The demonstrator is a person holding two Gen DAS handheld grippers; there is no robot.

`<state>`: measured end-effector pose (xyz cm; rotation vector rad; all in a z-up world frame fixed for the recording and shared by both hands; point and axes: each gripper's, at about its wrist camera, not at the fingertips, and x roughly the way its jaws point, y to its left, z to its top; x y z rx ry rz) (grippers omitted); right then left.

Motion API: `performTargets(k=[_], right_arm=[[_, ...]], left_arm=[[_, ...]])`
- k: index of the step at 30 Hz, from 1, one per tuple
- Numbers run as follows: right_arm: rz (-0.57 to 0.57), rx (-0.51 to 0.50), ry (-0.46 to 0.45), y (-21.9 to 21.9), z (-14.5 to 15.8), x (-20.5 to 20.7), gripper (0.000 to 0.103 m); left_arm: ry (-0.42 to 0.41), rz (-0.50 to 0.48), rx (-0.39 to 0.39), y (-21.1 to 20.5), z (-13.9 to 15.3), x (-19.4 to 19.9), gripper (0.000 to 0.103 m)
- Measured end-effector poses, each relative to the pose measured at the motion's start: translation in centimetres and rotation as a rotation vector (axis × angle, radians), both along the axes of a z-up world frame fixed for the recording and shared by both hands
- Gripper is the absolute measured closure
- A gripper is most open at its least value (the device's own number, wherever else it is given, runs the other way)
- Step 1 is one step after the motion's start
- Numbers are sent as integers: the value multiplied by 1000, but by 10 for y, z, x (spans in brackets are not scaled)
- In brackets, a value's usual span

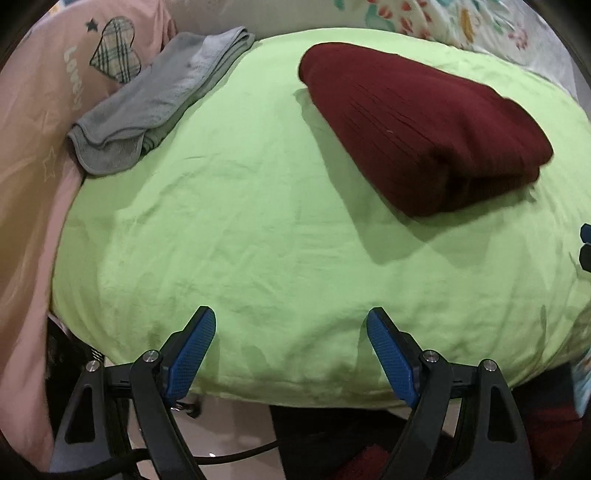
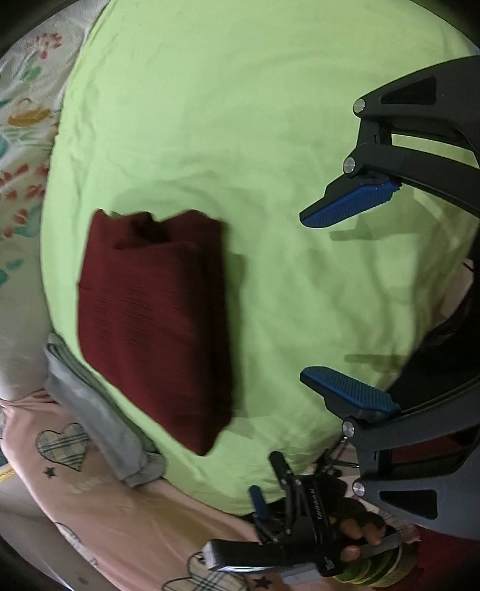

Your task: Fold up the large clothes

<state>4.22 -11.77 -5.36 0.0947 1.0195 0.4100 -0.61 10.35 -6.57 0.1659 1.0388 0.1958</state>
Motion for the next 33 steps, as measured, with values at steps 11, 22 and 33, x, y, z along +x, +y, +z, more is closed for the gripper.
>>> performTargets(k=[11,22,33], right_arm=[[66,-67,-78,7,43,-12,24],[116,-69,-126,20,77,-15,20],[48,-16,-58,23,55,-3,20]], left_arm=[[-110,-131,51,-25,73,-6,19],[-194,-140,36,-15,116,-14,11],[-145,-102,-9,-8,91,-3,11]])
